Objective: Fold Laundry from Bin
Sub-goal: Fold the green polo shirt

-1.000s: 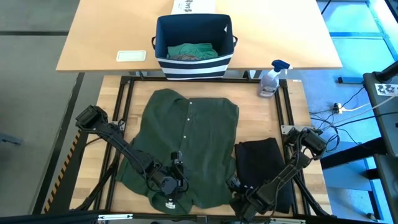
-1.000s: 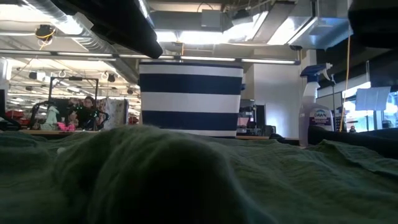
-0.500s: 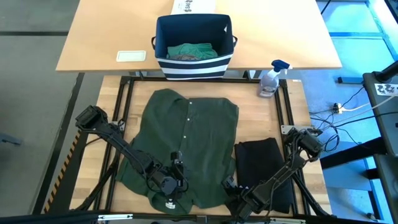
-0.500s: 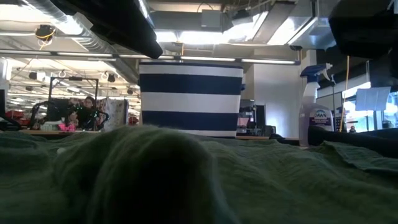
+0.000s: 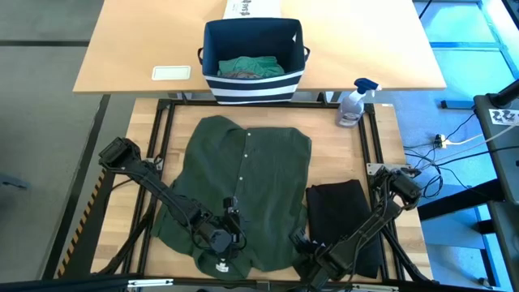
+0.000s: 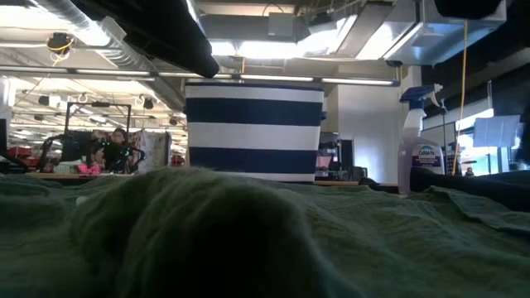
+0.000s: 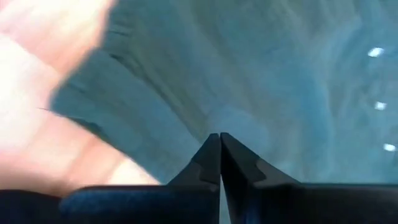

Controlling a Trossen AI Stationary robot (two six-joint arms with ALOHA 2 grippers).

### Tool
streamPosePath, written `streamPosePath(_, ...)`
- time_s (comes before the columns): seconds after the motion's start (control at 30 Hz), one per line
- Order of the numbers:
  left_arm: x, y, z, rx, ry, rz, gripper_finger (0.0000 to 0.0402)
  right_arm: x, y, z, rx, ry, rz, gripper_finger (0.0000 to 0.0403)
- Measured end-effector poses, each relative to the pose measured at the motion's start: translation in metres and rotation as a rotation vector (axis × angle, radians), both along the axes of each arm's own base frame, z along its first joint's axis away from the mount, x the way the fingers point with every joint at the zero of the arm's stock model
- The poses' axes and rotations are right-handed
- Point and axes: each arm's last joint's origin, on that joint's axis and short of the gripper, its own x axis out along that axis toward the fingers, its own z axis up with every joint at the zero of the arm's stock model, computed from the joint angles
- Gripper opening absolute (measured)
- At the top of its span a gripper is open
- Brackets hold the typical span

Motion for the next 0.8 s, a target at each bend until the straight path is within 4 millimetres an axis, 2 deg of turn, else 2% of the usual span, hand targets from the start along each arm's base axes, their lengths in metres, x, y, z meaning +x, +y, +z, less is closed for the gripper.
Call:
streamPosePath(0.13, 0.000, 0.000, 0.000, 0.000, 0.001, -0.001, 0.0151, 0.004, -0.006, 0.007, -0.010, 0.027, -0.036, 0.0009)
streamPosePath(0.4, 0.000, 0.000, 0.000, -0.001, 0.001, -0.002, 0.0151, -0.005, -0.010, -0.007, 0.069, 0.208, 0.003, 0.0045)
streamPosePath(0.53, 0.000, 0.000, 0.000, -0.001, 0.002, -0.002, 0.0151, -0.007, -0.010, -0.015, 0.104, 0.240, 0.016, 0.0101)
streamPosePath(0.8, 0.000, -0.001, 0.000, -0.001, 0.003, -0.005, 0.0151, -0.008, -0.016, -0.027, 0.006, 0.172, 0.043, 0.0237)
